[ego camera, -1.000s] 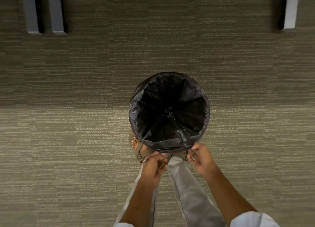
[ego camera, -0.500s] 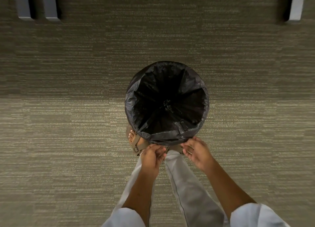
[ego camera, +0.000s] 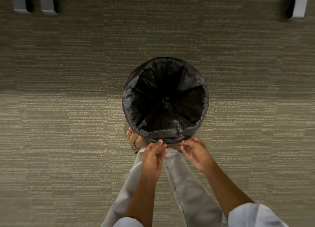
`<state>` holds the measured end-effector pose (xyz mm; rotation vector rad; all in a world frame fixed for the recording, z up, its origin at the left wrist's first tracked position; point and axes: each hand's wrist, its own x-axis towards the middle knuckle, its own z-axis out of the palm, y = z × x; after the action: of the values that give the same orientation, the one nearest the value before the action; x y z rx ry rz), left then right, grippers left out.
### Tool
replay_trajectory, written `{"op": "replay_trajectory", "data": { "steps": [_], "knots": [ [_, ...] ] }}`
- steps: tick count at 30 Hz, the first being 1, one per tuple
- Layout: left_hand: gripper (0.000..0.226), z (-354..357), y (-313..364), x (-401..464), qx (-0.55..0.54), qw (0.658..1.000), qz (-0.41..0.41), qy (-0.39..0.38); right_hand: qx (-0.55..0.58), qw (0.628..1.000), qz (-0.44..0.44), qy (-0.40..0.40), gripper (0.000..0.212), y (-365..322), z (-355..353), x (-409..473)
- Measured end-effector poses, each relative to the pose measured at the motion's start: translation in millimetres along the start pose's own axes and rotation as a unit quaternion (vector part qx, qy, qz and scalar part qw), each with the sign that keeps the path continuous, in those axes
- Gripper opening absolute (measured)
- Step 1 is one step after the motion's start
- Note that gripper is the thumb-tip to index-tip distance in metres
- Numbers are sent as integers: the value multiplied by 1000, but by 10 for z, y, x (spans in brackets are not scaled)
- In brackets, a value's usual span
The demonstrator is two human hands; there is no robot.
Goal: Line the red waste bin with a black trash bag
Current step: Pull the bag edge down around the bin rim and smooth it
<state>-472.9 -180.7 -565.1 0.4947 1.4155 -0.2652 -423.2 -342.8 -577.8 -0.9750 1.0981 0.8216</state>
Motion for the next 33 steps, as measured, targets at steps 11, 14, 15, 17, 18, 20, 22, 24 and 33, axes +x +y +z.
{"op": "replay_trajectory", "data": {
  "steps": [11, 14, 15, 17, 18, 20, 22, 24, 33],
  "knots": [
    [29, -75, -111, 60, 104, 993, 29, 50, -50, 999, -12, 14, 23, 30, 25, 9],
    [22, -24, -73, 115, 107, 992, -1, 67, -75, 996, -15, 50, 23, 30, 100, 60],
    [17, 4, -45, 134, 92, 993, -15, 66, -73, 995, -17, 64, 24, 30, 126, 79],
    [6, 72, 26, 161, 42, 996, -37, 62, -51, 995, -22, 84, 25, 28, 166, 109],
    [10, 97, 55, 179, 15, 997, -41, 65, -40, 995, -22, 89, 26, 20, 176, 114],
    [17, 106, 106, 201, -34, 997, -35, 63, -12, 996, -17, 82, 26, 5, 180, 111],
    [22, 81, 154, 186, -88, 994, -27, 54, 34, 998, -5, 61, 28, -7, 167, 99],
    [24, 28, 182, 173, -141, 989, -19, 43, 72, 996, 4, 50, 31, -12, 146, 85],
    [55, 102, 253, 227, -158, 987, -30, -3, 163, 987, 8, 10, 28, -133, 279, 24]
  ]
}}
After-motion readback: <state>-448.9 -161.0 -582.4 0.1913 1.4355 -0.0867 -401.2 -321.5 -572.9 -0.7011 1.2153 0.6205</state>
